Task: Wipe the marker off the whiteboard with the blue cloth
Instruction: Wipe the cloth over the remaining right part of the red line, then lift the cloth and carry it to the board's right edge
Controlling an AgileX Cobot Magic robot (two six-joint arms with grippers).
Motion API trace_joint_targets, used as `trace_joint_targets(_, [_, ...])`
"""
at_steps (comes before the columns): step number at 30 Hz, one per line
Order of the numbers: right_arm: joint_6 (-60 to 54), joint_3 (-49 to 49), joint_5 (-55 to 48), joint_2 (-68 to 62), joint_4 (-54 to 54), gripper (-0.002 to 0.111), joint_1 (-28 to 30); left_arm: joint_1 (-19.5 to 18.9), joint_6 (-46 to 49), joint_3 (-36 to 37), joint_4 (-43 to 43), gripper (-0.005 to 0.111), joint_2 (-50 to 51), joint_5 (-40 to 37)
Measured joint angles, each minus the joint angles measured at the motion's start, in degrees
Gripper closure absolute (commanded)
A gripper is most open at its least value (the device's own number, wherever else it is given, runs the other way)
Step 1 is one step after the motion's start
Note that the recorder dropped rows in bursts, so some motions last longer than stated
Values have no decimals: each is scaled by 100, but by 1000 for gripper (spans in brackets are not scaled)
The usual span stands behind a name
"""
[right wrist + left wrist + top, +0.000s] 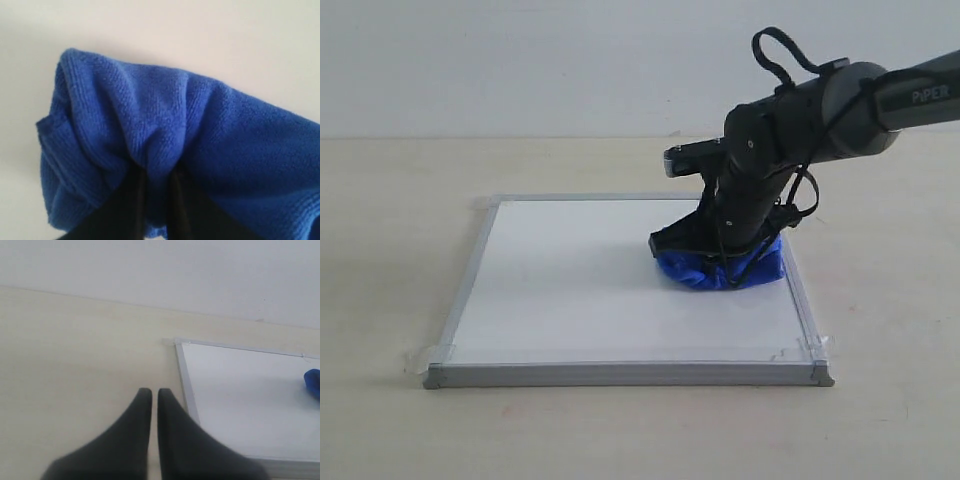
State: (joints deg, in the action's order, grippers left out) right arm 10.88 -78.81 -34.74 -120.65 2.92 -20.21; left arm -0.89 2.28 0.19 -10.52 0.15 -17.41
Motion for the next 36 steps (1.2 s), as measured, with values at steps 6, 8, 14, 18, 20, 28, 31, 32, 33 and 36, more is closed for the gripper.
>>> trace_joint_targets(6, [-1334,0,332,-19,-451,108,-584,0,0,0,0,102,0,0])
trace_joint_targets(8, [-1776,0,484,-46,-522,108,-888,0,0,0,0,102,0,0])
trace_joint_targets(14, [-2329,22,284,111,-566,108,-1107,0,0,0,0,102,0,0])
trace_joint_targets(18, [-2351,142,-657,565,-44,108,-964,0,0,0,0,102,0,0])
trace_joint_targets(20, [-2351,153,-1175,892,534,108,-816,0,0,0,0,102,0,0])
trace_joint_targets(28, [-5542,162,-2255,2063,1297,108,124,0,0,0,0,102,0,0])
trace_joint_targets(31, [-6914,162,-2536,2142,1088,108,598,0,0,0,0,102,0,0])
trace_joint_targets(32, [-7224,162,-2588,2142,1006,108,756,0,0,0,0,102,0,0])
trace_joint_targets(33, [-7434,162,-2602,2112,926,108,875,0,0,0,0,102,0,0])
trace_joint_targets(36, [-8082,162,-2594,1978,777,108,1194,0,0,0,0,102,0,0])
